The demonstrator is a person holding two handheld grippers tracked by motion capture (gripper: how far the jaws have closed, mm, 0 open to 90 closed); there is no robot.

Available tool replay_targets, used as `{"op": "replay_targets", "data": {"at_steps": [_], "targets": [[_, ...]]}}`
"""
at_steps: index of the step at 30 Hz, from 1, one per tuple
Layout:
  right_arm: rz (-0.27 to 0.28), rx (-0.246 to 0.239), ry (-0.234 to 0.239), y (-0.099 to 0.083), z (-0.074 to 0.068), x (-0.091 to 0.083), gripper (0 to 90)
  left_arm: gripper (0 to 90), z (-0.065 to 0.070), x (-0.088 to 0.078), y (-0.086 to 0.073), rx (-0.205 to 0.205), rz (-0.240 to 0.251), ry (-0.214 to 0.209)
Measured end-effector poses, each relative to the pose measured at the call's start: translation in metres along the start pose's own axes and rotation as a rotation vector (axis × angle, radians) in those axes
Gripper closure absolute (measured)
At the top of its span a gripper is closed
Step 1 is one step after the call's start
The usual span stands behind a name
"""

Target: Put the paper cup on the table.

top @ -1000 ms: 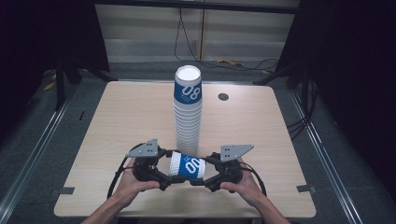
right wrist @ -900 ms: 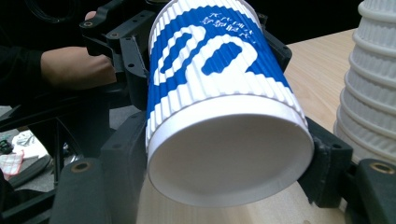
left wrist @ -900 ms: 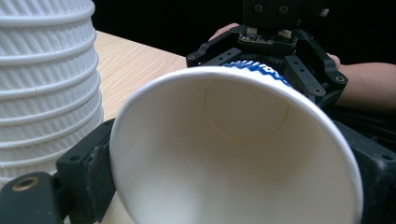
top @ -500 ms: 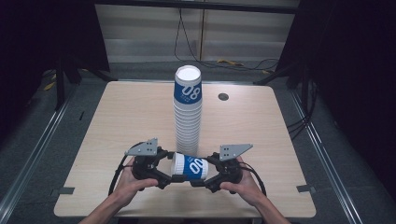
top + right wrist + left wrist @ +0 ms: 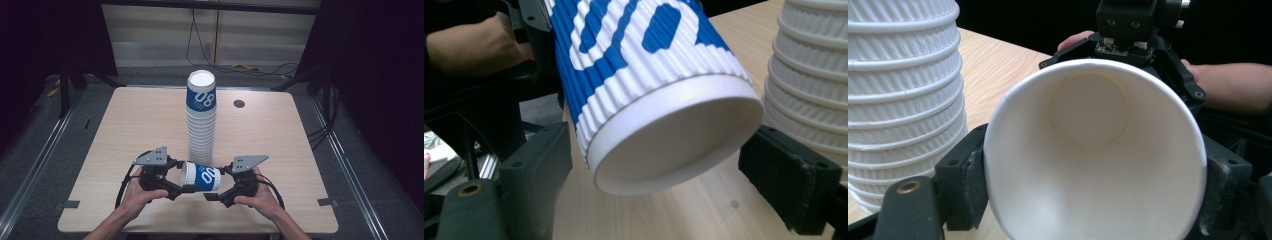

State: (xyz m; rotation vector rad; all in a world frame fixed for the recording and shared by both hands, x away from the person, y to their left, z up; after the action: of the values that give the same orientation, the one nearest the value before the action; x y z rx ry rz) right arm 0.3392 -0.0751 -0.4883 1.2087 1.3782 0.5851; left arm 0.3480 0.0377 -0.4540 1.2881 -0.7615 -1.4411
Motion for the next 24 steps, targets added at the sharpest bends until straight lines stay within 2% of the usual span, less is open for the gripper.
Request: {"op": "replay_targets", "data": {"at_steps": [7, 9, 12, 17, 18, 21, 23, 24], "targets": [[-0.012, 0.029, -0.020, -0.004, 0.006, -0.001, 14.1, 19.3, -0.006, -0.008, 0.001, -0.004, -0.029, 0.039], [-0.015, 0.035, -0.029, -0.005, 0.007, -0.003, 14.1, 19.3, -0.009, -0.012, 0.001, -0.016, -0.029, 0.049], [-0.021, 0.046, -0.041, -0.006, 0.011, -0.005, 14.1, 19.1, -0.011, -0.016, -0.001, 0.013, -0.052, 0.072], [-0.018, 0.072, -0.051, -0.008, 0.016, -0.008, 14.1, 19.1, -0.017, -0.020, -0.005, 0.018, -0.076, 0.093], [-0.019, 0.075, -0.061, -0.009, 0.019, -0.010, 14.2, 19.1, -0.019, -0.021, -0.006, 0.005, -0.076, 0.093], [-0.019, 0.082, -0.075, -0.010, 0.020, -0.013, 14.2, 19.1, -0.020, -0.023, -0.007, 0.002, -0.086, 0.102], [-0.017, 0.086, -0.084, -0.010, 0.021, -0.015, 14.2, 19.1, -0.019, -0.028, -0.004, 0.000, -0.068, 0.081], [-0.018, 0.088, -0.087, -0.010, 0.021, -0.016, 14.2, 19.1, -0.020, -0.030, -0.004, -0.009, -0.075, 0.087]]}}
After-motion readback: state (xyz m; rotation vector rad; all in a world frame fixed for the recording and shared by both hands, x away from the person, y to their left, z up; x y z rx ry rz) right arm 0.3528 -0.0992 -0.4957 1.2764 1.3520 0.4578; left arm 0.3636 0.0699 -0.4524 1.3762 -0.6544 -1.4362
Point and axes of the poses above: each handheld gripper's, and its own axes: x roughly forward along the jaws, y roughly out of its top, z roughly to its right, the point moved 9 cm from there along x, roughly forward along the jaws, and after that the axes turned 1 degree about -z, right-handed, at the moved point
